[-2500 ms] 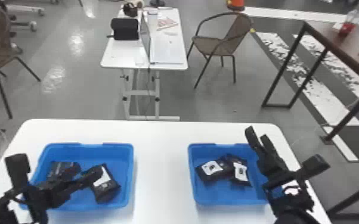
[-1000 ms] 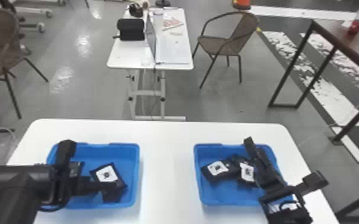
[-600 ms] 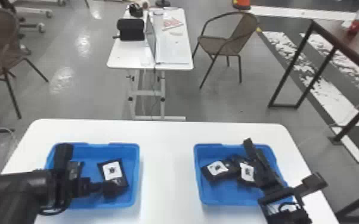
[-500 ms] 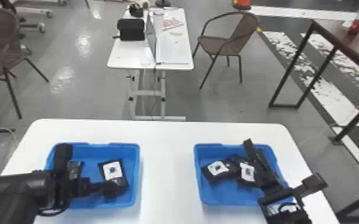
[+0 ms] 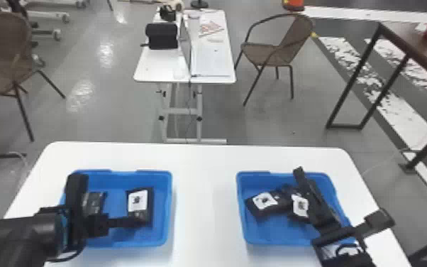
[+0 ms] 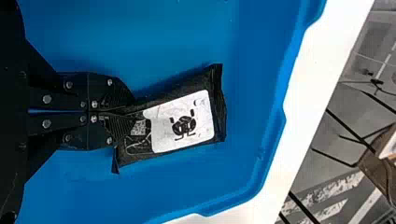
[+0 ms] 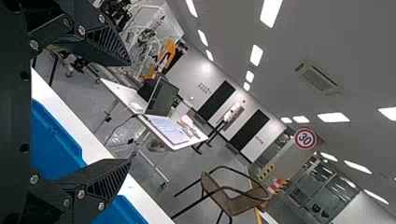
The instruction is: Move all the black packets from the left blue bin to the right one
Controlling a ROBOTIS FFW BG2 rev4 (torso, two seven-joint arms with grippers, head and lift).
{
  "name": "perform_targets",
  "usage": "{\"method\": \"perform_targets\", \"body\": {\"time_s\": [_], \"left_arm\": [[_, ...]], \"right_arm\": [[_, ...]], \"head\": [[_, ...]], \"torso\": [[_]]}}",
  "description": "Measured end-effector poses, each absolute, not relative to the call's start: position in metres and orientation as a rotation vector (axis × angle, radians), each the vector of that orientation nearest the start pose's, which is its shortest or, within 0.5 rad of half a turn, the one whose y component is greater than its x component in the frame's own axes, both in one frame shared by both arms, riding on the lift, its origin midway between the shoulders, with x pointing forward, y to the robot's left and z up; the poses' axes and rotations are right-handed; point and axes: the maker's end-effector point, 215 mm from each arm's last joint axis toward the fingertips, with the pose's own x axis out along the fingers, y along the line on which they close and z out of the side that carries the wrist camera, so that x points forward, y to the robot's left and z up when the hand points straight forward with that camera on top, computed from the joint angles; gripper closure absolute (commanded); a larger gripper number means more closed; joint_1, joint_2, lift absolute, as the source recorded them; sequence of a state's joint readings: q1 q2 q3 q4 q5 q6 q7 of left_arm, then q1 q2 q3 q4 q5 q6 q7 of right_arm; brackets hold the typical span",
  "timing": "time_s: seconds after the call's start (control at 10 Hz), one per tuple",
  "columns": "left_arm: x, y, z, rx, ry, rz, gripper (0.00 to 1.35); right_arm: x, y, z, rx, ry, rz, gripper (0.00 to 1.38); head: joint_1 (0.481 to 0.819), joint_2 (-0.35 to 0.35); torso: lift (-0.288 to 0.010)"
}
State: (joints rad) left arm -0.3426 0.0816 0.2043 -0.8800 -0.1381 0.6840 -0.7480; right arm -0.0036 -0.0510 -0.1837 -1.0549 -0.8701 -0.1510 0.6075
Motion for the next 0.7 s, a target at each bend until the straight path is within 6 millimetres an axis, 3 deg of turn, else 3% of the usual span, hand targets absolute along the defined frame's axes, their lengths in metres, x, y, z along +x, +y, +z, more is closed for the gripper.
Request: {"method": "perform_targets", "body": {"time_s": [0.2, 0.5, 0.7], "left_arm": [[0.512, 0.204, -0.592, -0.34, 0.857, -0.58, 1.22], [0.502, 0.206, -0.522, -0.243, 0.655, -0.703, 1.22], [0.504, 0.172, -0.469, -0.108, 0.484, -0.849, 1.22]], "right_arm": [[0.53, -0.294, -0.479, 0.843, -0.004, 0.13, 0.31], [0.526, -0.281, -0.472, 0.849, -0.004, 0.177, 0.31], [0.529, -0.26, -0.46, 0.858, -0.004, 0.244, 0.3]], "head": [[0.695, -0.095], [0.695, -0.08], [0.695, -0.093]], "torso": [[0.0], [0.0], [0.0]]}}
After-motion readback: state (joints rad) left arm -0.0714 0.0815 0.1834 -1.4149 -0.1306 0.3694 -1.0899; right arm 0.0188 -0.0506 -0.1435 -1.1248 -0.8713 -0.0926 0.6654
